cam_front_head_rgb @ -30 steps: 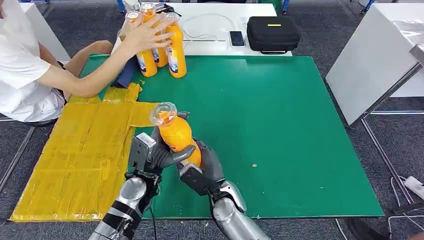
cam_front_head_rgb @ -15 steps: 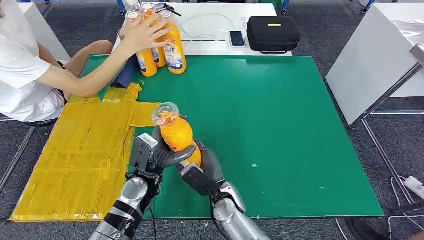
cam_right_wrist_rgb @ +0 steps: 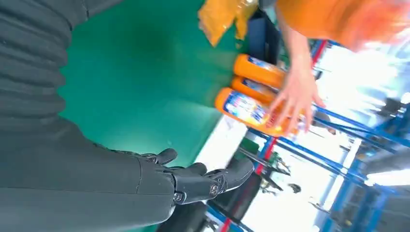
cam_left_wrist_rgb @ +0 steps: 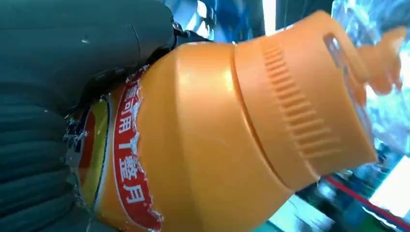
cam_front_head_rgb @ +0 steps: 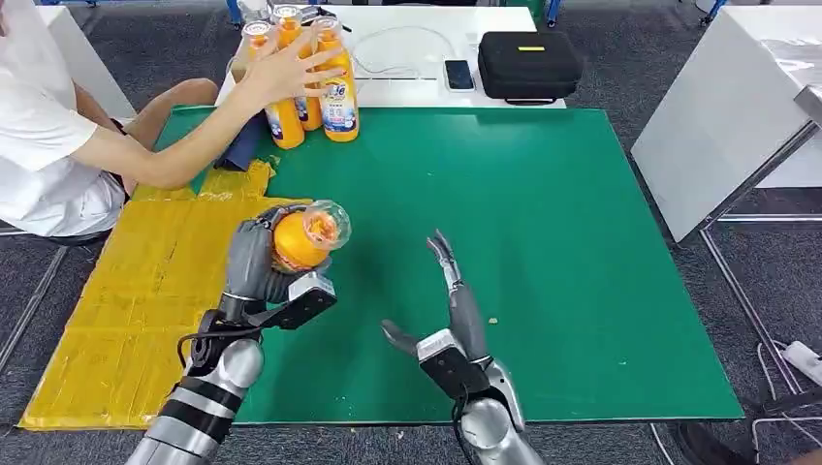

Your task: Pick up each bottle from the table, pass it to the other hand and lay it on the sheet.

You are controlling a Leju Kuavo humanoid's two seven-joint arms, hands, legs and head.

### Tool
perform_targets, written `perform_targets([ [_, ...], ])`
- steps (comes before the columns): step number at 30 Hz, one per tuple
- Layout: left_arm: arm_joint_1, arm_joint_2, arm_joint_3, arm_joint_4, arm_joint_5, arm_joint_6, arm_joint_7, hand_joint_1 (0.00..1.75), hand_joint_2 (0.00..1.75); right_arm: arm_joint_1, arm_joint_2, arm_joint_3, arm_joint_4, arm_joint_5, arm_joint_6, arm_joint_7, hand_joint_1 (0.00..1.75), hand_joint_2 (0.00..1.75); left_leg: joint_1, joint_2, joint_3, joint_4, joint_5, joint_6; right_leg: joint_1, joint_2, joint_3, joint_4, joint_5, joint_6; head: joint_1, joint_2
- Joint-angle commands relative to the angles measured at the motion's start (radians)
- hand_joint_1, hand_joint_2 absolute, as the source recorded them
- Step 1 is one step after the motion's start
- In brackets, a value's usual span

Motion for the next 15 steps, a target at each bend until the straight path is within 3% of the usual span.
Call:
perform_targets([
  [1, -0.203, 0.187, -0.119, 0.311, -0.516, 0.087, 0.345, 1.75, 1.75, 0.017, -0.068, -0.010, -0.135, -0.035, 0.004, -0.031, 0.00, 1.75, 0.000, -0.003, 0.003, -0.001, 0.000, -0.002, 0.000, -0.001, 0.003, 0.000, -0.001, -0.001, 0.000, 0.000],
  [2, -0.226, 0.204, -0.183, 0.361, -0.516, 0.087, 0.384, 1.75, 1.75, 0.010, -0.076, -0.002, -0.135, -0.038, 0.007, -0.032, 0.00, 1.75, 0.002, -0.004, 0.005, 0.001, -0.002, -0.003, 0.001, -0.001, 0.006, 0.000, -0.002, -0.002, 0.000, 0.000],
  [6, -0.244, 0.203, -0.123, 0.475, -0.516, 0.087, 0.290, 1.75, 1.75, -0.007, -0.090, 0.014, -0.126, -0.042, 0.024, -0.044, 0.00, 1.75, 0.001, -0.002, 0.005, 0.000, -0.001, -0.003, 0.000, 0.001, 0.000, 0.000, -0.001, -0.002, 0.000, 0.000],
  [8, -0.283, 0.239, -0.203, 0.568, -0.516, 0.087, 0.336, 1.75, 1.75, -0.018, -0.100, 0.032, -0.119, -0.054, 0.033, -0.062, 0.00, 1.75, 0.001, 0.000, 0.006, -0.001, -0.001, -0.004, 0.000, 0.003, 0.004, -0.001, 0.000, -0.003, 0.000, 0.000],
  [15, -0.283, 0.239, -0.203, 0.568, -0.516, 0.087, 0.336, 1.75, 1.75, -0.018, -0.100, 0.032, -0.119, -0.054, 0.033, -0.062, 0.00, 1.75, 0.002, 0.000, 0.005, 0.001, -0.002, -0.004, 0.001, 0.002, 0.005, 0.001, -0.001, -0.003, 0.000, 0.000],
])
